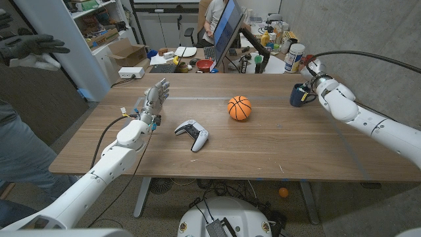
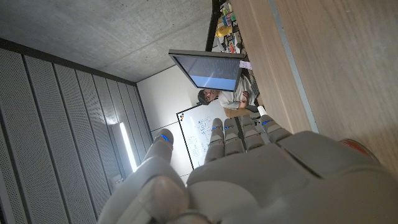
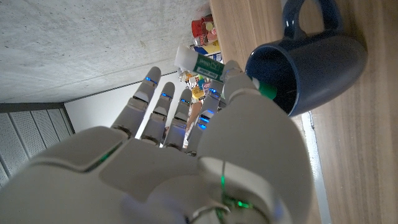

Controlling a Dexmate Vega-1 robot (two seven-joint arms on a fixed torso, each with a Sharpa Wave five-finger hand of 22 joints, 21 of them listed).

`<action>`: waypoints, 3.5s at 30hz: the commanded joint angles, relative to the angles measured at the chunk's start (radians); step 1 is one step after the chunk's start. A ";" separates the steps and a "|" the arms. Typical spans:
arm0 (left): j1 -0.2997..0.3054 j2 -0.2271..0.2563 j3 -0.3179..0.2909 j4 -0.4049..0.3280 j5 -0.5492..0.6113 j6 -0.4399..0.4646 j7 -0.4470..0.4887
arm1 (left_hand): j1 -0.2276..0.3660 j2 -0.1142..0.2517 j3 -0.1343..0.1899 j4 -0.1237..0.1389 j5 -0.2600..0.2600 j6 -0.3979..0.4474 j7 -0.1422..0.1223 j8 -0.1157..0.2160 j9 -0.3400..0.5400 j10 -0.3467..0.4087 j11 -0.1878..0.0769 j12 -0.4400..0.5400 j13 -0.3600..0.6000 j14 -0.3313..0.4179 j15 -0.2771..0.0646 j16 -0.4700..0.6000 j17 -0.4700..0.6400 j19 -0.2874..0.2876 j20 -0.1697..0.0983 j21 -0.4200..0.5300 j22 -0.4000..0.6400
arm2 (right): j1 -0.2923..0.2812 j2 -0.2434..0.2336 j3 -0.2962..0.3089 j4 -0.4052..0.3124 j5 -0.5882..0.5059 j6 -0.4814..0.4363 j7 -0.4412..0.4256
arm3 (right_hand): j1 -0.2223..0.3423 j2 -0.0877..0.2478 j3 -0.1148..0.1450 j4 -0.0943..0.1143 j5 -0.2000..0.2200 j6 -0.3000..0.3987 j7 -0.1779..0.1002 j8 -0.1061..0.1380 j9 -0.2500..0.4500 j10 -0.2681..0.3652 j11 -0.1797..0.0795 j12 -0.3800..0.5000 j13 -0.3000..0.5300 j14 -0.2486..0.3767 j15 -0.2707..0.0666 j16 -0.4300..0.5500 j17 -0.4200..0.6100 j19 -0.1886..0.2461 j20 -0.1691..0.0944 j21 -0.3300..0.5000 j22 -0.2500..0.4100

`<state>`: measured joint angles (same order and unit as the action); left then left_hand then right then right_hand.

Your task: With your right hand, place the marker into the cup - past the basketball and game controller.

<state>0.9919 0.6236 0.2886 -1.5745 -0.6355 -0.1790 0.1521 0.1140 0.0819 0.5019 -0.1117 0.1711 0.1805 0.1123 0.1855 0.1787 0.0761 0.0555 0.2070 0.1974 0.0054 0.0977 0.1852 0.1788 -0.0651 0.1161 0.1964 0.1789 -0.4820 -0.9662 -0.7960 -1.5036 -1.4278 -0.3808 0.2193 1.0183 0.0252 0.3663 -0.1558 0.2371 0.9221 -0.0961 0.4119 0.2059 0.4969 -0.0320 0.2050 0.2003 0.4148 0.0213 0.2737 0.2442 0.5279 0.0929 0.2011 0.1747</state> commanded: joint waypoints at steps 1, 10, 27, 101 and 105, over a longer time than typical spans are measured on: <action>-0.003 -0.012 0.001 0.026 -0.006 -0.018 -0.014 | 0.001 -0.003 0.007 -0.001 0.005 0.006 0.004 0.003 0.002 0.001 0.007 0.007 0.002 -0.002 0.003 0.004 0.004 -0.007 0.003 0.004 0.003 | -0.029 -0.031 0.010 -0.055 -0.016 0.009 0.013 | 0.006 0.001 0.006 0.006 -0.001 0.157 -0.033 0.112 0.013 0.009 -0.006 0.005 0.002 0.008 0.001 -0.003 0.003 -0.003 0.008 0.002 0.002; -0.011 -0.025 0.006 0.050 -0.012 -0.040 -0.033 | 0.001 -0.003 0.007 -0.001 0.005 0.007 0.004 0.004 0.002 0.000 0.007 0.006 0.002 -0.002 0.003 0.004 0.004 -0.008 0.003 0.004 0.003 | -0.056 -0.050 0.032 -0.100 -0.019 0.038 0.033 | 0.002 0.000 0.008 0.008 -0.003 0.151 -0.044 0.113 0.014 0.012 -0.006 0.004 0.002 0.013 0.003 -0.003 0.004 -0.007 0.010 0.001 0.002; -0.001 -0.019 -0.001 0.047 -0.015 -0.043 -0.030 | 0.001 -0.003 0.008 -0.001 0.005 0.006 0.001 0.003 0.002 0.000 0.006 0.006 0.002 -0.002 0.003 0.004 0.004 -0.010 0.004 0.004 0.003 | -0.046 -0.019 0.054 -0.085 -0.020 0.038 0.079 | -0.044 -0.001 0.002 0.027 -0.013 -0.017 -0.076 0.046 0.009 -0.010 0.013 -0.007 0.004 0.009 0.017 -0.019 0.004 -0.018 0.032 -0.002 0.002; -0.046 -0.010 0.025 0.060 -0.009 -0.017 -0.070 | 0.001 -0.001 0.009 -0.001 0.005 0.009 0.001 0.003 0.002 0.002 0.008 0.007 0.002 0.001 0.003 0.005 0.004 -0.008 0.007 0.005 0.003 | -0.181 0.075 0.231 -0.189 0.477 -0.174 -0.290 | -0.229 0.005 -0.007 0.066 -0.015 -0.205 -0.116 -0.094 -0.008 0.067 0.034 0.016 0.005 0.097 0.035 -0.010 -0.006 -0.001 0.105 0.014 0.003; -0.045 -0.002 0.025 0.059 -0.006 -0.011 -0.073 | 0.001 -0.001 0.009 -0.001 0.005 0.006 0.000 0.002 0.002 0.002 0.007 0.007 0.002 0.001 0.003 0.005 0.004 -0.008 0.007 0.005 0.003 | -0.208 0.105 0.274 -0.211 0.597 -0.175 -0.342 | -0.240 0.003 -0.010 0.068 -0.017 -0.239 -0.115 -0.114 -0.010 0.070 0.038 0.013 0.004 0.102 0.033 -0.011 -0.006 0.006 0.103 0.015 0.003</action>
<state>0.9419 0.6051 0.3123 -1.5057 -0.6451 -0.2013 0.0861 0.1140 0.0819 0.5019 -0.1117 0.1711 0.1804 0.1123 0.1855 0.1787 0.0761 0.0554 0.2070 0.1974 0.0054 0.0977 0.1852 0.1787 -0.0688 0.1198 0.1964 0.1788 -0.6310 -0.9164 -0.6054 -1.6647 -1.0689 -0.5197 -0.0125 0.7885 0.0278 0.3534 -0.0934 0.2235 0.6991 -0.2107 0.3069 0.1951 0.5645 -0.0001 0.2243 0.2046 0.5078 0.0570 0.2593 0.2368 0.5211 0.1963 0.2110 0.1744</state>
